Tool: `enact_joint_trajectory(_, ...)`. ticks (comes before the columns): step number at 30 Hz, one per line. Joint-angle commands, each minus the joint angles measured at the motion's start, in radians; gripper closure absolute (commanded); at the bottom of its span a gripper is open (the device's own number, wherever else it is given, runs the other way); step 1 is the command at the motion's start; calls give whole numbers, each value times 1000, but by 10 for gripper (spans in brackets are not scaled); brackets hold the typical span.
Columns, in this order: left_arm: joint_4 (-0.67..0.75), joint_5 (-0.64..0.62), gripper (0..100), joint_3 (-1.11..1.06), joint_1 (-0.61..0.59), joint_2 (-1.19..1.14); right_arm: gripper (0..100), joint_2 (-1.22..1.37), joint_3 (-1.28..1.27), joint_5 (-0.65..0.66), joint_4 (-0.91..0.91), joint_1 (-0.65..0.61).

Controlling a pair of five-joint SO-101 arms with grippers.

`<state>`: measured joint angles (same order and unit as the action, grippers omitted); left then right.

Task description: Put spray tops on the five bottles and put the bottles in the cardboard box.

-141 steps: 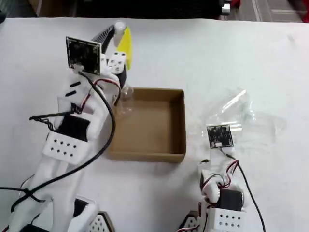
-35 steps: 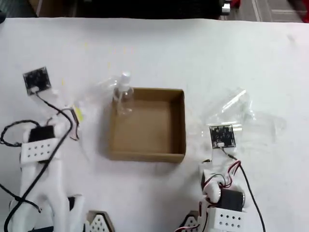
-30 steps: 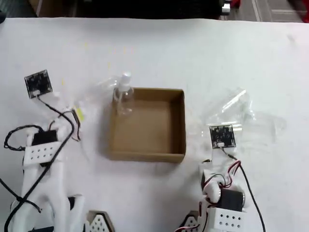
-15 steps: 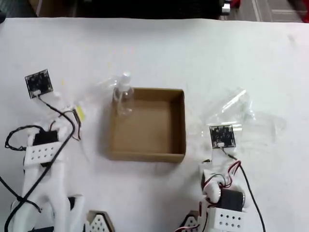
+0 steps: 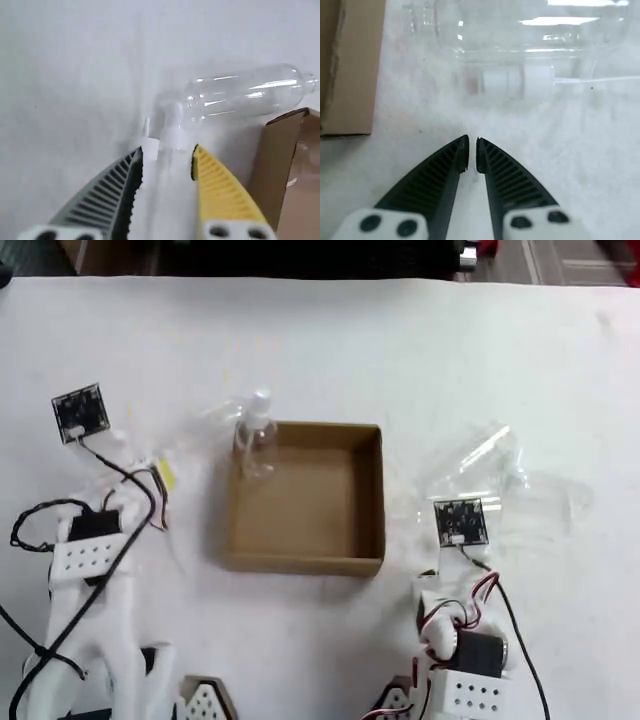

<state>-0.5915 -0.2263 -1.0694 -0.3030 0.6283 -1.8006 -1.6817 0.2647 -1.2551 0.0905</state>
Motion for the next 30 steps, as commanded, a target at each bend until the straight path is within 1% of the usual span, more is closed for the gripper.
enact_joint_trajectory(1,23,-6,846,5,28,13,980,-1,-9,11,2,1)
enact_joint_trajectory(5,20,-6,846,5,22,13,975,-2,-9,11,2,1)
enact_joint_trajectory(7,18,-6,846,3,22,13,933,-2,-9,11,2,8)
enact_joint_trajectory(10,18,-6,846,3,25,12,807,-2,-9,3,-4,21)
enact_joint_trajectory(13,23,-6,846,3,27,12,662,-1,-9,3,-5,104)
enact_joint_trajectory(15,25,-6,846,3,27,12,577,1,-9,3,-7,137)
enact_joint_trajectory(18,25,-6,846,3,27,12,495,1,-9,3,-7,143)
enact_joint_trajectory(30,26,-6,846,3,27,7,487,2,-9,3,-7,145)
